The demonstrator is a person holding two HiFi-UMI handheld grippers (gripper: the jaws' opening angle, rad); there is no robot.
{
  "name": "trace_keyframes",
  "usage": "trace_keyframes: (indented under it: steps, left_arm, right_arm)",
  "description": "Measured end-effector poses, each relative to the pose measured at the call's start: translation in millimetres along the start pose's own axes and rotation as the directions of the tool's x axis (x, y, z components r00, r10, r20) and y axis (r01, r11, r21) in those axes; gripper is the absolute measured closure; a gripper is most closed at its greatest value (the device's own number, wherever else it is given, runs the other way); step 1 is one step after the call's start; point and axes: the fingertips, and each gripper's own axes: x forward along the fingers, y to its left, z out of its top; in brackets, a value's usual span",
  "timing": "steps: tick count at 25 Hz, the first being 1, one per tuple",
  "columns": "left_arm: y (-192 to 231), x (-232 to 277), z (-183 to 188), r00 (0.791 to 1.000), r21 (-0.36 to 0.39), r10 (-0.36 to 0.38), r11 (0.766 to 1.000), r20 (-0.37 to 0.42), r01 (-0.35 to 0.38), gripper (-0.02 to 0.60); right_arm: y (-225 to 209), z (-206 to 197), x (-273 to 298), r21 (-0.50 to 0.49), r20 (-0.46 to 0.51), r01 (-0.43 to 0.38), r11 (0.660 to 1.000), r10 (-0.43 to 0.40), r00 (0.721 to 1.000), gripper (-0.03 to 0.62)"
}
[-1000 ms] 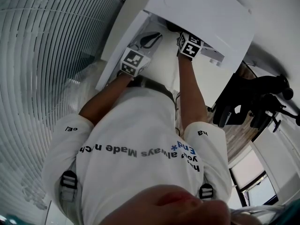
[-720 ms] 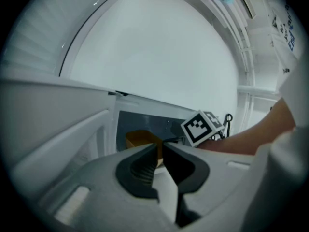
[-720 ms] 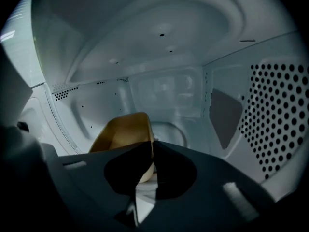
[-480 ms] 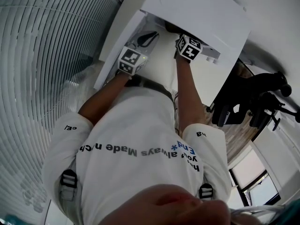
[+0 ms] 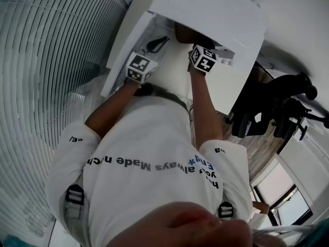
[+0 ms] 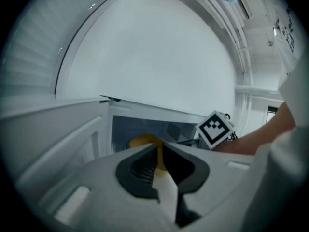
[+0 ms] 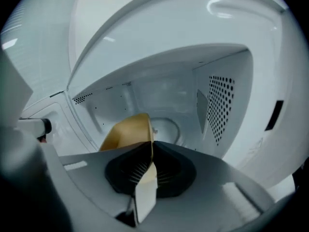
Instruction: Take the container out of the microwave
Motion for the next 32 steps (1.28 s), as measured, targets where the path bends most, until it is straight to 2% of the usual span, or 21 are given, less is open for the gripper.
trace_keyframes:
  steps: [14,21,27,32]
  left_arm:
    - [-20.1,-8.9,-7.4,1.0,0.009,-0.017,1.0,-0.007,0.017,0.549]
    - [-36.4,-11.2,-12.9,0.999,0.012,-0.038,0.999,-0.01,0.038,0.551]
    - [-48.8,-10.7,-16.0,0.998,0.015,-0.058,0.998,-0.014,0.058,0.555]
    - [-60.4,-8.2,-20.6,0.996,0.05,-0.083,0.995,-0.025,0.084,0.557]
  right_arm:
    - [-6.2,-28.2,-47.5,-0.004,-0.027,-0.061,0.998,0.061,0.998,0.577]
    - [-14.6,-44.6,-79.8,-0.039,-0.048,-0.111,0.993,0.11,0.993,0.577]
    - [-25.8,-61.8,-108.2,-0.111,-0.092,-0.202,0.973,0.192,0.977,0.577]
    - [-34.3,-76.2,-125.5,-0.189,-0.14,-0.316,0.93,0.293,0.946,0.577]
